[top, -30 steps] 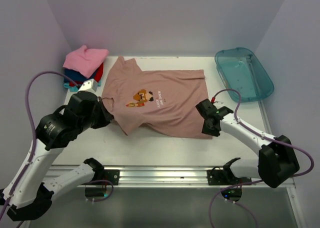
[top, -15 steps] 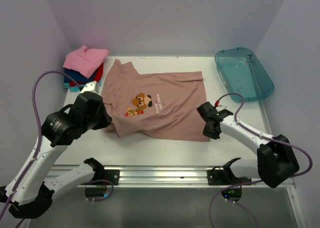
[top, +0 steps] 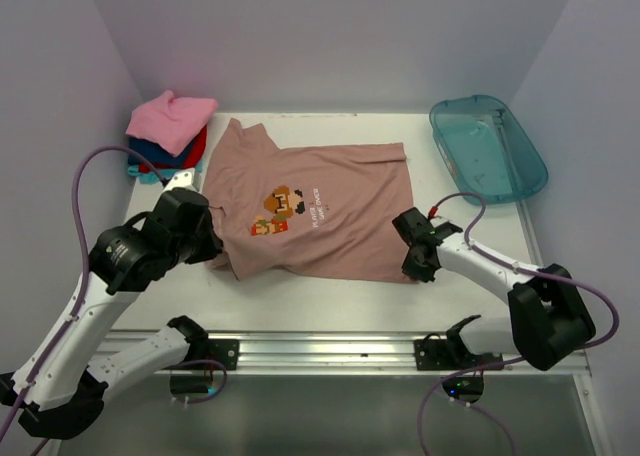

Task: Fold and stack the t-shirts
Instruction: Flatten out the tshirt

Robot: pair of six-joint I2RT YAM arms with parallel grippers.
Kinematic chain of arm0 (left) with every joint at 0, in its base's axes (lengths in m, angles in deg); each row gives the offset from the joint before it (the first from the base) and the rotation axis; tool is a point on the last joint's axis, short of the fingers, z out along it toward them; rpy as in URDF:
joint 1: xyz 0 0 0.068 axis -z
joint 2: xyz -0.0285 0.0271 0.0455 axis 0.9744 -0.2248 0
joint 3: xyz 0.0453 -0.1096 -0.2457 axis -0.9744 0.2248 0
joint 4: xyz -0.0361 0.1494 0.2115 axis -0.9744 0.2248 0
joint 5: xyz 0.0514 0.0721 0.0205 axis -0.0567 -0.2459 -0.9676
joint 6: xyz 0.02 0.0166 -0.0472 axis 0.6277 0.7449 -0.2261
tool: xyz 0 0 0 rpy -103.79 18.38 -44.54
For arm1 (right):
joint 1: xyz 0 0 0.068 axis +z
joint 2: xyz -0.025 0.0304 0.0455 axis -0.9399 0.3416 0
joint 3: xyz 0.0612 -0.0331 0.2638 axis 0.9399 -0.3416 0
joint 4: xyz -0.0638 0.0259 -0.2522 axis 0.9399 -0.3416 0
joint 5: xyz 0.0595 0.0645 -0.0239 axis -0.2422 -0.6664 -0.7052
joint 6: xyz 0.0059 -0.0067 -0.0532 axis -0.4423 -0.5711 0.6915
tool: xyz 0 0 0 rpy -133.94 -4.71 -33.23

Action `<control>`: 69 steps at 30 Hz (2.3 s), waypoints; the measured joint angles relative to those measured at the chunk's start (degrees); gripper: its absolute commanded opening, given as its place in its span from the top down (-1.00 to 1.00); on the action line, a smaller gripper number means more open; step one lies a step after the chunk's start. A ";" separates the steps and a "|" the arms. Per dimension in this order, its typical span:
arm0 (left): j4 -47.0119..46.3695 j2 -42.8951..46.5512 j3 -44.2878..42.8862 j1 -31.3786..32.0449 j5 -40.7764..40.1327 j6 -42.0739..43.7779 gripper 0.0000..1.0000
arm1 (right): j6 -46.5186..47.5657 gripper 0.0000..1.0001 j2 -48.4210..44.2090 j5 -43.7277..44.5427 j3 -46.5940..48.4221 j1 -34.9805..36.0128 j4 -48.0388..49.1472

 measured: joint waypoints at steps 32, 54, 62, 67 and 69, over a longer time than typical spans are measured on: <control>-0.35 1.49 2.71 0.00 -0.02 -0.02 1.00 | -0.46 0.39 -1.60 0.37 -2.93 -0.04 -3.17; -1.68 1.51 5.77 0.00 1.46 -0.02 1.00 | 0.00 0.38 -4.81 0.02 -2.93 -0.04 -2.43; -1.81 1.99 6.27 0.00 1.70 -0.07 1.00 | 0.07 0.39 -1.55 -0.24 -2.84 -0.04 0.66; -2.14 2.19 7.04 0.00 1.97 -0.07 1.00 | 0.07 0.39 -5.14 0.00 -3.15 -0.04 0.72; -2.36 2.03 7.30 0.00 2.19 -0.07 1.00 | 0.07 0.39 -5.99 0.09 -3.15 -0.04 0.85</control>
